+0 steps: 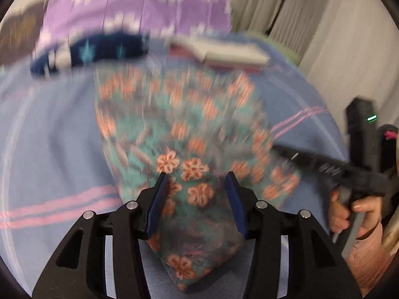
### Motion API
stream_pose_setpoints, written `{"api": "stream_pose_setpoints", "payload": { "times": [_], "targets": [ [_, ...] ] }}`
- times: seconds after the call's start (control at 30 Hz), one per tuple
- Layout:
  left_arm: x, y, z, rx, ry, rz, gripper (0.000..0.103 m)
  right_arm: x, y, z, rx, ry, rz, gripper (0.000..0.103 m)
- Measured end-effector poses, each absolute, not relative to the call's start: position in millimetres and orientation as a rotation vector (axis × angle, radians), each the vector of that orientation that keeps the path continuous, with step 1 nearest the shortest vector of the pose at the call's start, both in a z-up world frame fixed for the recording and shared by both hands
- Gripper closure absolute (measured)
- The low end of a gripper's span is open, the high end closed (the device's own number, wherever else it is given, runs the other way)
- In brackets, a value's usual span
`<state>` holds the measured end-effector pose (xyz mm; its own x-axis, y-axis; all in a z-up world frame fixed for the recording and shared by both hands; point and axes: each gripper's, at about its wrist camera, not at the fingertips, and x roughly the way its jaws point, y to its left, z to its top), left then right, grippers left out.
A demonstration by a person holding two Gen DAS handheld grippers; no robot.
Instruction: Fold small clothes
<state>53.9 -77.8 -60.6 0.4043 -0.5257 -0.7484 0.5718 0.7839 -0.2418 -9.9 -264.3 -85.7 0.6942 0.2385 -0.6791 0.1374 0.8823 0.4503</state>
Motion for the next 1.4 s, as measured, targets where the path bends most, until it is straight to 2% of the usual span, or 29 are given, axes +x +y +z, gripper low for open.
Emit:
{"api": "stream_pose_setpoints", "payload": {
  "times": [0.17,0.37,0.53,0.67,0.8,0.87,1.03,1.2,1.33,1.4],
  "targets": [
    [44,-82,-62,0.099,0.871,-0.719,0.045,-11,-259,-84,0.453,0.815,0.048,0.092],
    [37,-83,-62,0.119,0.844,-0.706,0.044,-14,-250,-76,0.389,0.8,0.025,0.092],
    [37,-81,-63,0.114,0.839,-0.707,0.044,-15,-248,-36,0.337,0.675,0.004,0.088],
    [32,-81,-63,0.105,0.835,-0.725,0.036,15,-240,-17,0.28,0.69,0.087,0.087],
    [32,-81,-62,0.1,0.827,-0.734,0.034,57,-244,-49,0.226,0.835,-0.007,0.084],
    [32,-80,-62,0.086,0.827,-0.745,0.034,70,-260,-85,0.248,0.912,-0.086,0.076],
    [36,-69,-58,0.013,0.837,-0.771,0.034,58,-266,-70,0.264,0.89,-0.108,0.076],
    [38,-53,-38,-0.049,0.84,-0.793,0.037,64,-268,-36,0.274,0.822,-0.03,0.076],
    [52,-46,-20,-0.007,0.795,-0.753,0.057,88,-252,-11,0.237,0.807,0.033,0.076],
    [62,-46,-15,0.003,0.777,-0.743,0.058,103,-239,-4,0.208,0.806,0.082,0.076]
  ]
}}
